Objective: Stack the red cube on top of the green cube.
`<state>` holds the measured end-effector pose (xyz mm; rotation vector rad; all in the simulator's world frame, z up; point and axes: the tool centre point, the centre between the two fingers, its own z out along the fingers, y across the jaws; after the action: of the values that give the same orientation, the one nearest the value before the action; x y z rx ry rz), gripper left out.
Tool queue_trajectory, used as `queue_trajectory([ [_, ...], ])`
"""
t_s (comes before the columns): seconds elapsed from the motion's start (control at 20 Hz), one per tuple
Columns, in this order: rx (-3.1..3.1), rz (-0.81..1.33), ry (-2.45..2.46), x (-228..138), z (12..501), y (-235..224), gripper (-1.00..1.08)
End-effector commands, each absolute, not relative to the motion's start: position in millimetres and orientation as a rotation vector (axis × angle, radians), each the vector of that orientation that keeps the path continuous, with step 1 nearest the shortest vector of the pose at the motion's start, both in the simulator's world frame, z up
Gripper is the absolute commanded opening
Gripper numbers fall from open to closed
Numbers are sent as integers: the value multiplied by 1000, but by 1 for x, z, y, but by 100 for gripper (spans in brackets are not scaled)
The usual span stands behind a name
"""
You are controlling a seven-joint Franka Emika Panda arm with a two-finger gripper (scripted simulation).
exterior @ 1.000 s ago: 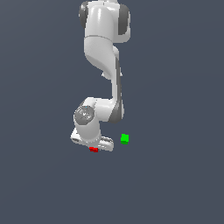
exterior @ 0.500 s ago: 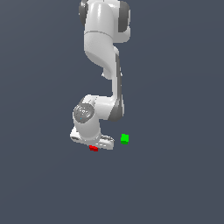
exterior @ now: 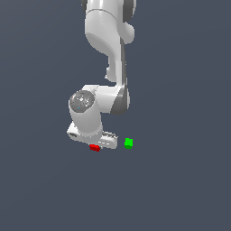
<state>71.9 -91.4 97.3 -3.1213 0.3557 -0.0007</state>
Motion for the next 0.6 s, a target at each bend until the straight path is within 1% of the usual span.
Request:
queue_trajectory([
  [0.0,-3121,0,356,72,110,-91,-100],
  [0.2,-3121,0,356,73,119,-92,-100],
  [0.55,-3121,-2,356,72,117,-87,-100],
])
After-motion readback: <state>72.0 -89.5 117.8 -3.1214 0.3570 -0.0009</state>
